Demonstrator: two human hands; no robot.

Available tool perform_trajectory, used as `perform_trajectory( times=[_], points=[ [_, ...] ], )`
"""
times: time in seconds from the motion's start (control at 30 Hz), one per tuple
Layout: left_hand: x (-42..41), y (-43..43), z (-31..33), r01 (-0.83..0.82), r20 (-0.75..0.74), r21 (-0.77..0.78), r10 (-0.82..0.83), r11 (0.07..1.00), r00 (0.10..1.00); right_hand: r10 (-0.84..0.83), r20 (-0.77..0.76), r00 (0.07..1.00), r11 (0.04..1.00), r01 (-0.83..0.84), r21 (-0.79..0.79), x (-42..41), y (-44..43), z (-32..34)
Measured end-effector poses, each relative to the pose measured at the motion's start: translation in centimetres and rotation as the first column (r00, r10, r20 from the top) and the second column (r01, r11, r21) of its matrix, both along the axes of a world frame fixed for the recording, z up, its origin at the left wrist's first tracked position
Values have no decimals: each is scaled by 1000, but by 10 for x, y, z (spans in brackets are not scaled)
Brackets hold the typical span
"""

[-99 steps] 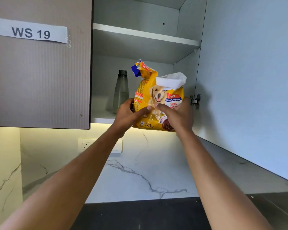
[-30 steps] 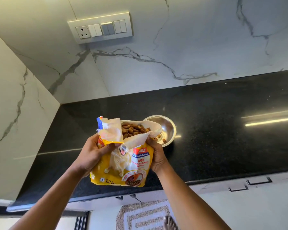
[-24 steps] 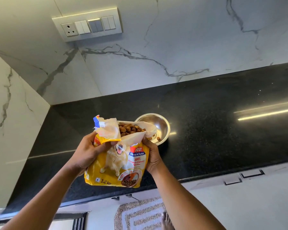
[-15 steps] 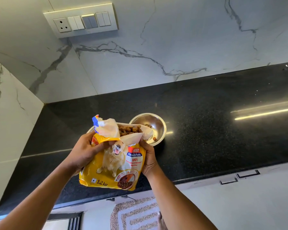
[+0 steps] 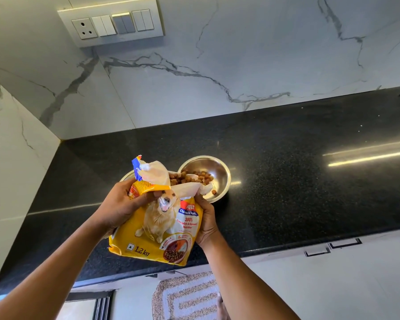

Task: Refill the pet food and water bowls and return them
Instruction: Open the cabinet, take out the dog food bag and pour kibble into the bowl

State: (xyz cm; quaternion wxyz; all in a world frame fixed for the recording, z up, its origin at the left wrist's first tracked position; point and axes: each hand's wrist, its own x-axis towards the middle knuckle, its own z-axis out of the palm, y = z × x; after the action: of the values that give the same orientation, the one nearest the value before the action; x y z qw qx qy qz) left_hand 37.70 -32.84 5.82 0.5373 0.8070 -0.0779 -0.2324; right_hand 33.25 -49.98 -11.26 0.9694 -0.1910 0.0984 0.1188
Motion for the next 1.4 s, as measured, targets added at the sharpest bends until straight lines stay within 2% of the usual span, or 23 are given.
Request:
perform_trajectory(
  times=[0.43, 1.4],
  points=[
    [1, -5, 4, 0, -5, 35, 0, 999, 1000, -17, -11, 1000, 999, 17, -41, 1, -2, -2],
    [17, -9, 8, 75, -14, 102, -74, 992, 997, -45, -2, 999, 999, 45, 8, -1, 2, -4]
  ],
)
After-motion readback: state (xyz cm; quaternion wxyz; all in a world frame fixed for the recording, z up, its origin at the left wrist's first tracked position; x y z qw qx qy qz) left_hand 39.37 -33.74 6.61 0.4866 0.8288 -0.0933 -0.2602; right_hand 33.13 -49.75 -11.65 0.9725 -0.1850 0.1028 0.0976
